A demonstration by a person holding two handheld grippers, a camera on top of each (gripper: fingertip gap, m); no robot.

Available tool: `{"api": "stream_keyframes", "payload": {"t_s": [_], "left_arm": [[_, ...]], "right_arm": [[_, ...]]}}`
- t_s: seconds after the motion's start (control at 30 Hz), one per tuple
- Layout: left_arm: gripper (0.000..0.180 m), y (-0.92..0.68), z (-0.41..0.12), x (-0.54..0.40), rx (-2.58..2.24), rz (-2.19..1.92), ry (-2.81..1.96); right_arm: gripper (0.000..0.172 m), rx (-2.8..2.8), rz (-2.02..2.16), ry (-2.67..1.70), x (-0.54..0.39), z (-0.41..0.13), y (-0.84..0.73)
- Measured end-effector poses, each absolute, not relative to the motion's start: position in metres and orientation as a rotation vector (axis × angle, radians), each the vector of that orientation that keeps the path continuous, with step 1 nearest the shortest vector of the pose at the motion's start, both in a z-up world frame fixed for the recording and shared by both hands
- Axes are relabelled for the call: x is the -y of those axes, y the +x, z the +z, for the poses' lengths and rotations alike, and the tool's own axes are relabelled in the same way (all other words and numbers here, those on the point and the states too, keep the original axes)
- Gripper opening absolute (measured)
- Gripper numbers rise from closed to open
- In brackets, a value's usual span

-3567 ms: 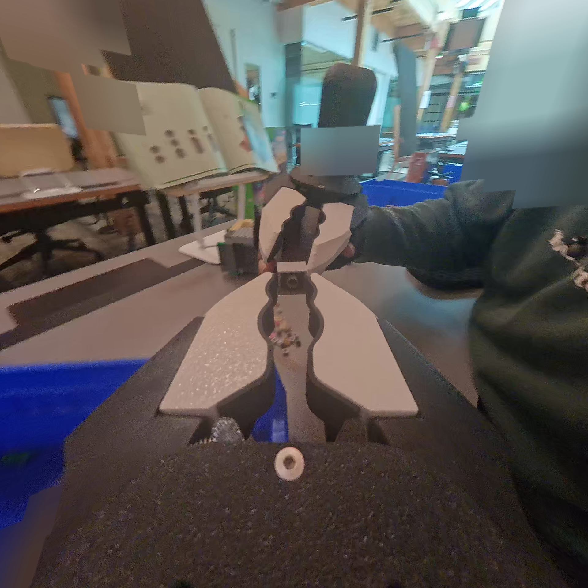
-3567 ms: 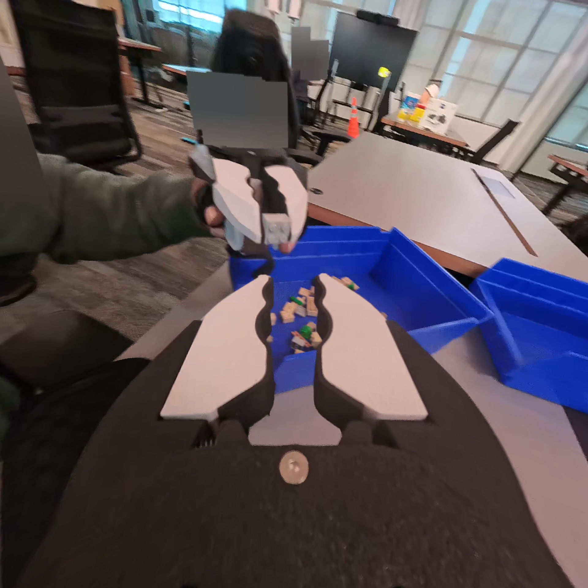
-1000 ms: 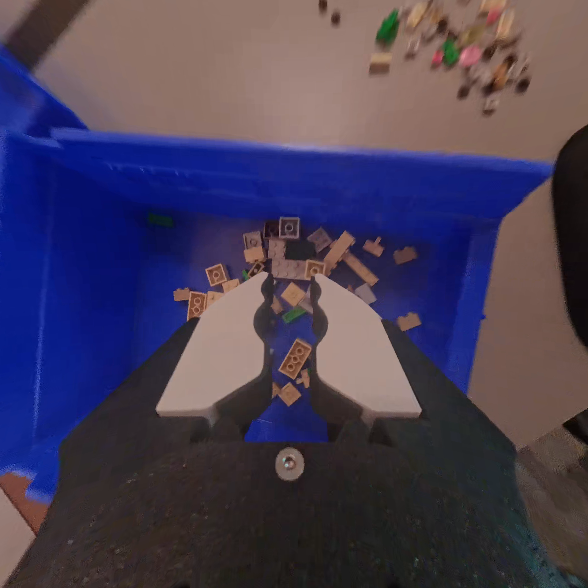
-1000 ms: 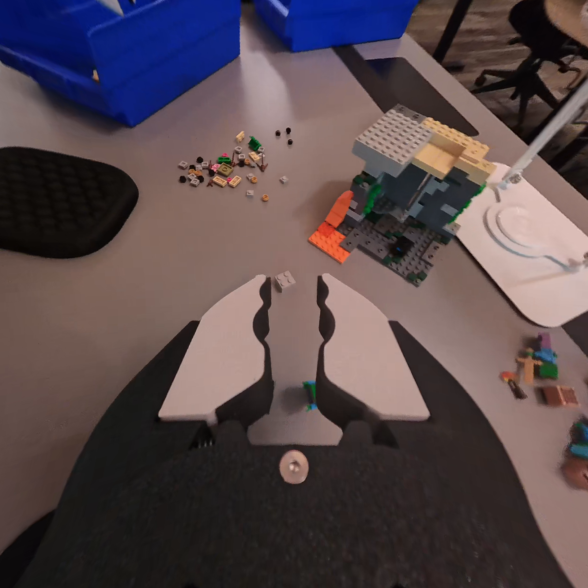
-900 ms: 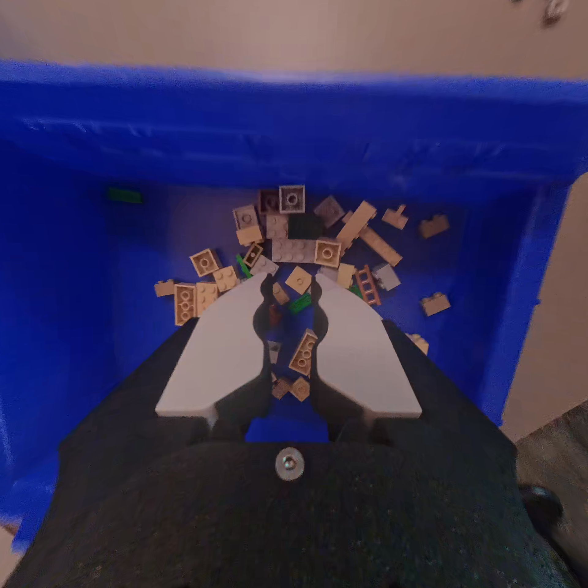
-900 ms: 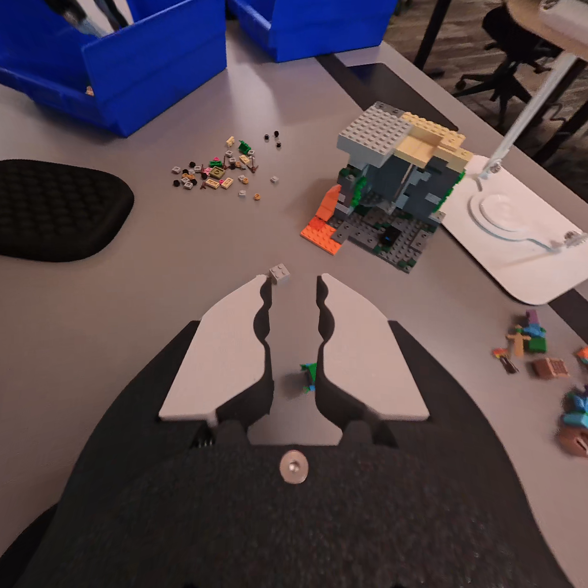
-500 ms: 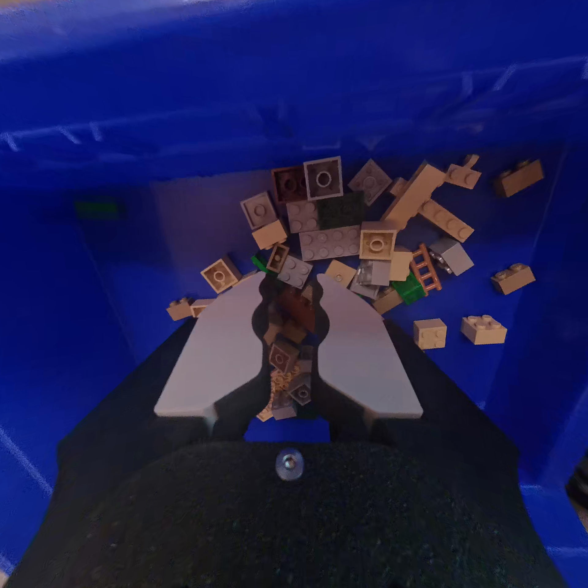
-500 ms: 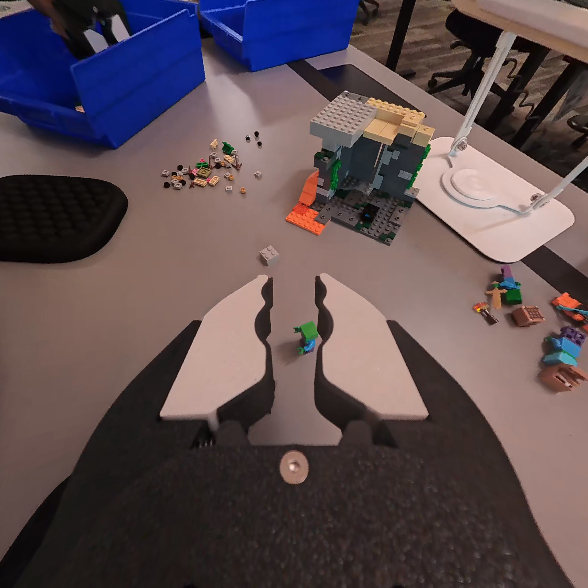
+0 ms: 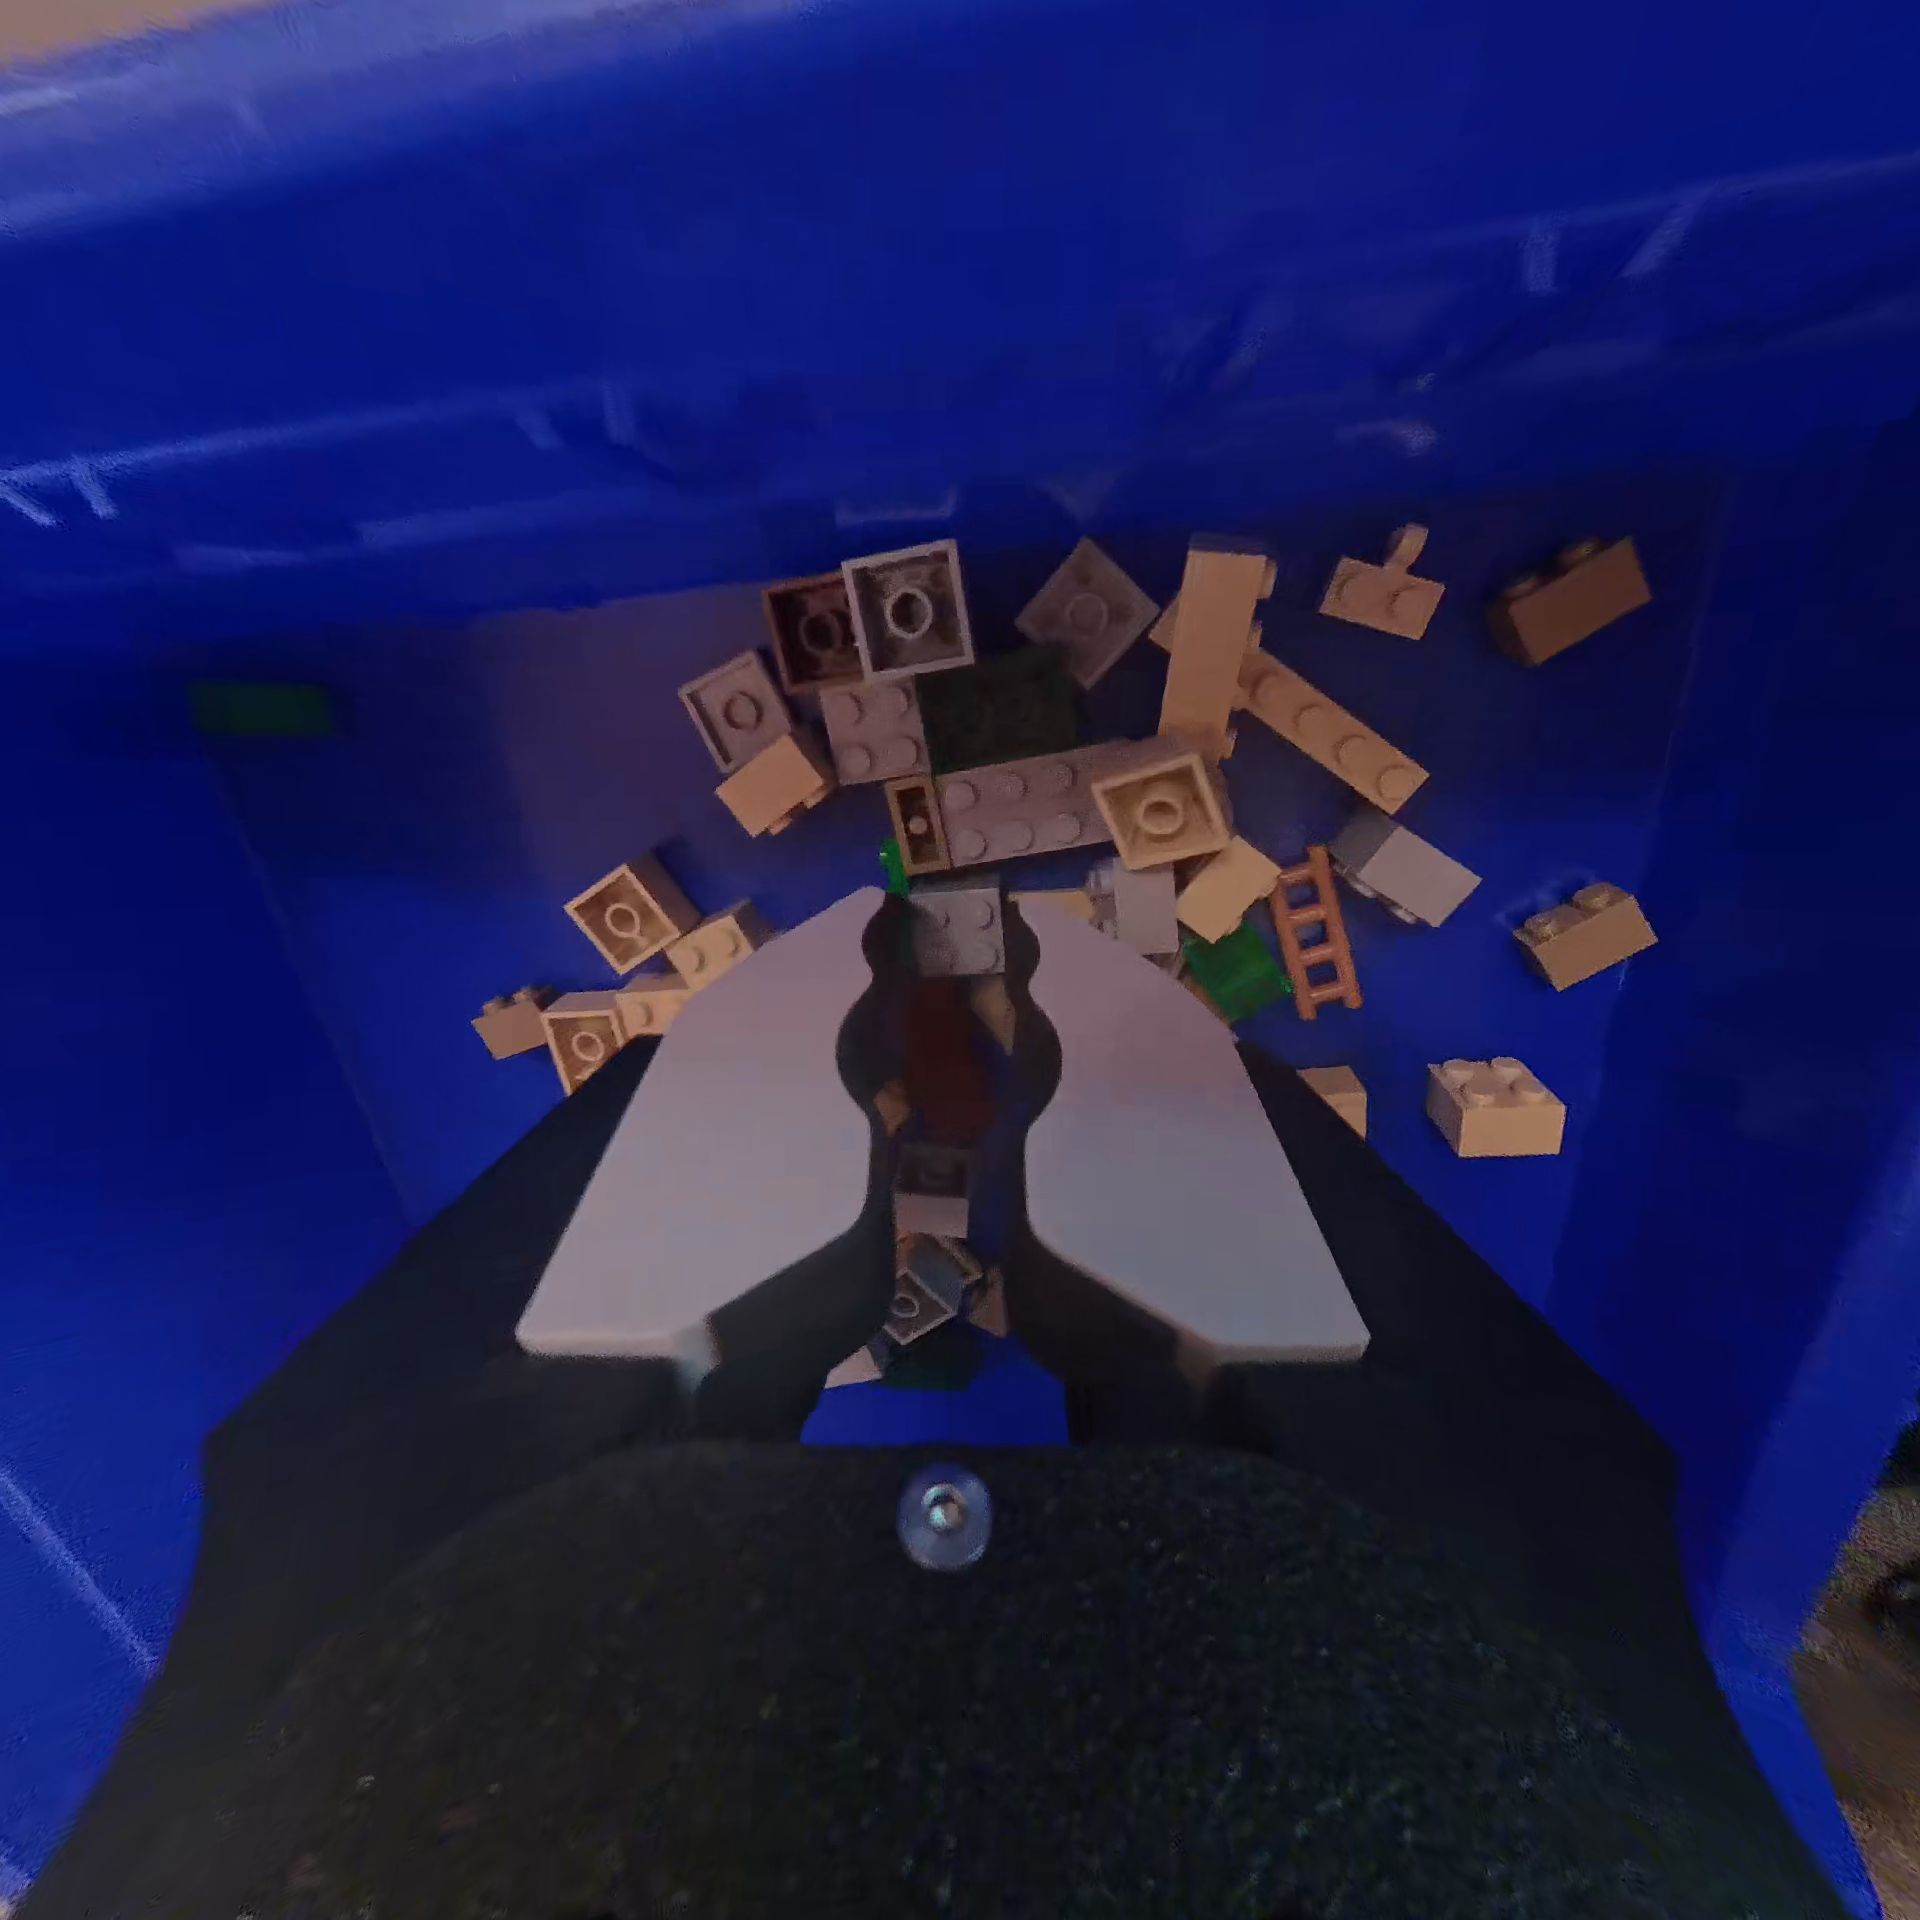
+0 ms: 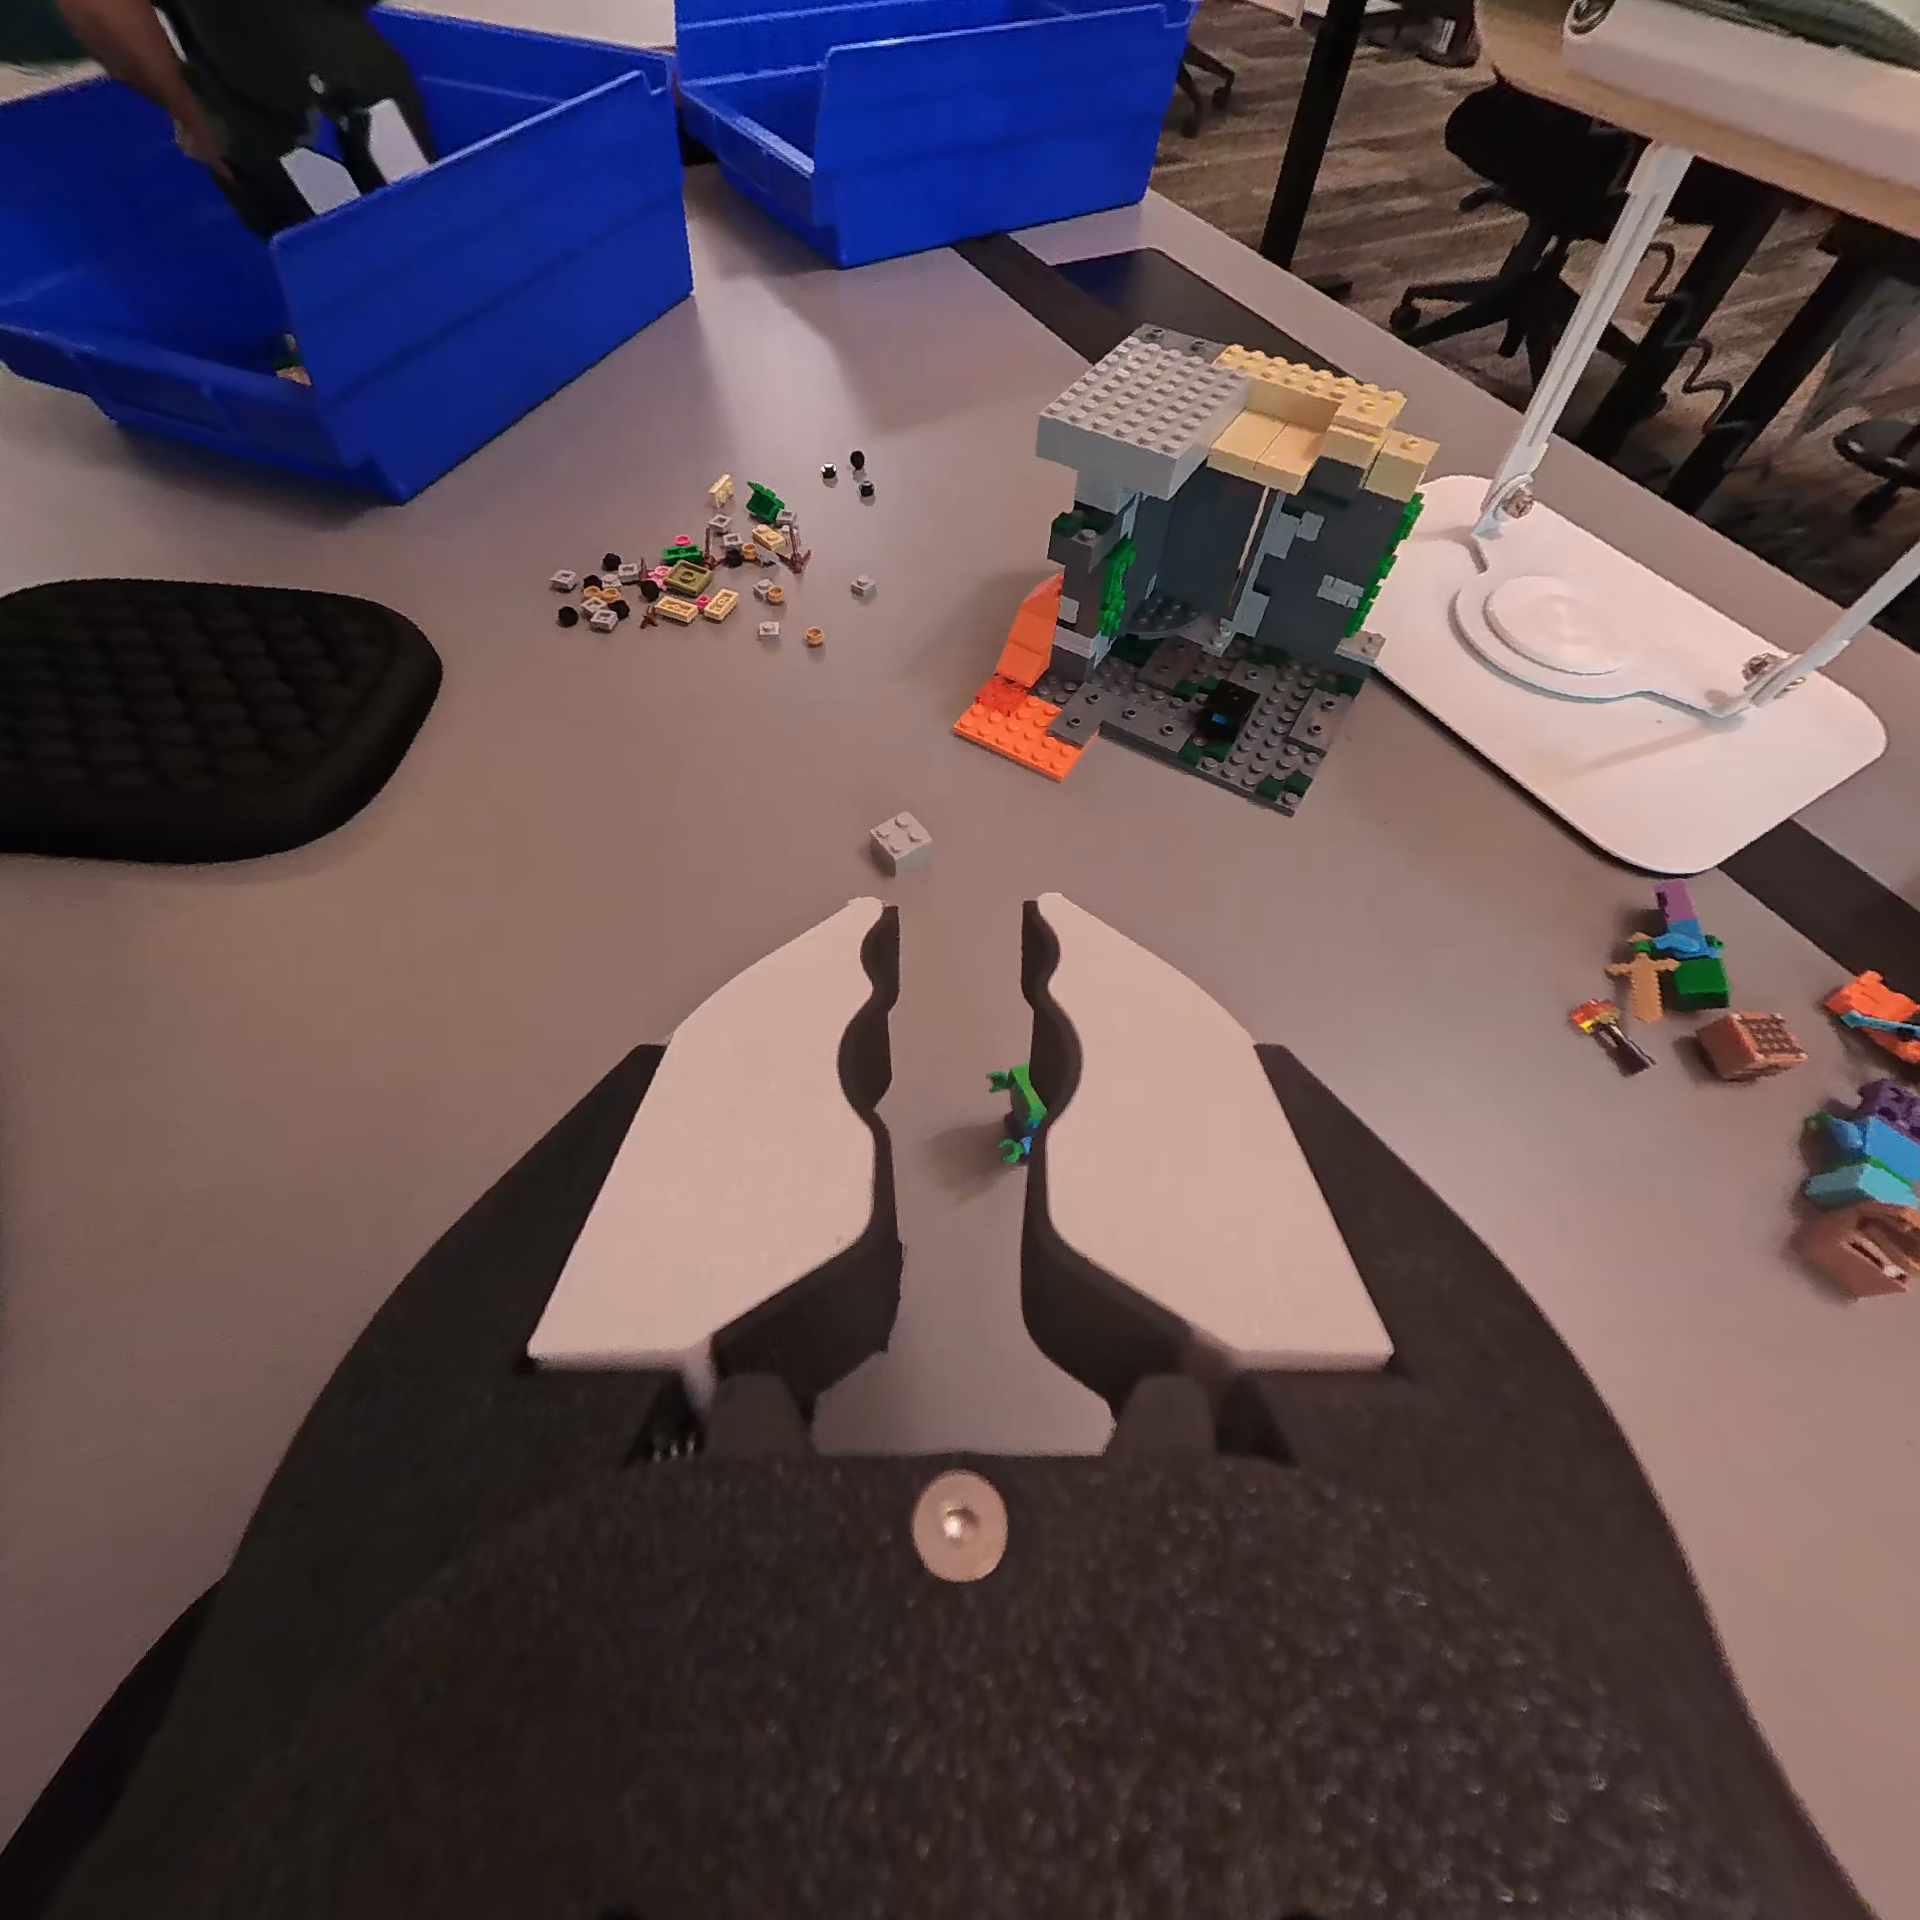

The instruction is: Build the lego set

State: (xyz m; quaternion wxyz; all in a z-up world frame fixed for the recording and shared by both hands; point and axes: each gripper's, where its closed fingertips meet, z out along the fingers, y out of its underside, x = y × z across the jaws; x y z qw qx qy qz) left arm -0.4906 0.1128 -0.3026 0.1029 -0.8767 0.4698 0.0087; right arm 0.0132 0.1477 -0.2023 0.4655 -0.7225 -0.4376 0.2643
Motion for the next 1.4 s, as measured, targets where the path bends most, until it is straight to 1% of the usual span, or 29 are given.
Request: {"api": "stream_keyframes", "payload": {"t_s": [0.1, 0.17, 0.23, 0.33, 0.4, 0.53, 0.7, 0.77, 0.9, 1.0, 1.13, 1.27, 1.4], "left_arm": [[0.021, -0.489, -0.302, -0.108, -1.371, -0.029, -2.598], [0.026, -0.492, -0.302, -0.107, -1.401, -0.006, -2.598], [0.027, -0.492, -0.302, -0.108, -1.405, 0.001, -2.610], [0.024, -0.492, -0.302, -0.107, -1.416, 0.007, -2.626], [0.019, -0.494, -0.302, -0.106, -1.421, 0.022, -2.650], [0.016, -0.491, -0.301, -0.101, -1.434, 0.009, -2.659], [0.017, -0.487, -0.305, -0.096, -1.443, -0.014, -2.662], [0.020, -0.488, -0.304, -0.099, -1.426, -0.003, -2.658], [0.016, -0.487, -0.305, -0.099, -1.430, -0.051, -2.663], [0.016, -0.491, -0.302, -0.102, -1.437, 0.000, -2.650], [0.016, -0.496, -0.274, -0.117, -1.352, 0.116, -2.570], [0.016, -0.492, -0.228, -0.138, -1.249, 0.268, -2.447], [0.016, -0.445, -0.186, -0.148, -1.273, 0.268, -2.325]], "right_arm": [[0.022, 1.067, 0.655, -1.781, -0.148, -0.203, 0.015], [0.022, 1.070, 0.650, -1.779, -0.147, -0.202, 0.016], [0.021, 1.070, 0.644, -1.772, -0.145, -0.200, 0.017], [0.021, 1.060, 0.643, -1.776, -0.143, -0.200, 0.020], [0.021, 1.053, 0.640, -1.781, -0.142, -0.202, 0.021], [0.021, 1.048, 0.633, -1.792, -0.141, -0.206, 0.024], [0.021, 1.046, 0.643, -1.798, -0.141, -0.208, 0.024], [0.021, 1.051, 0.647, -1.799, -0.141, -0.209, 0.022], [0.021, 1.063, 0.653, -1.796, -0.141, -0.210, 0.018], [0.020, 1.061, 0.658, -1.791, -0.140, -0.209, 0.016], [0.020, 1.065, 0.656, -1.793, -0.139, -0.209, 0.016], [0.020, 1.076, 0.643, -1.789, -0.136, -0.207, 0.015], [0.020, 1.084, 0.642, -1.776, -0.130, -0.206, 0.016]]}}
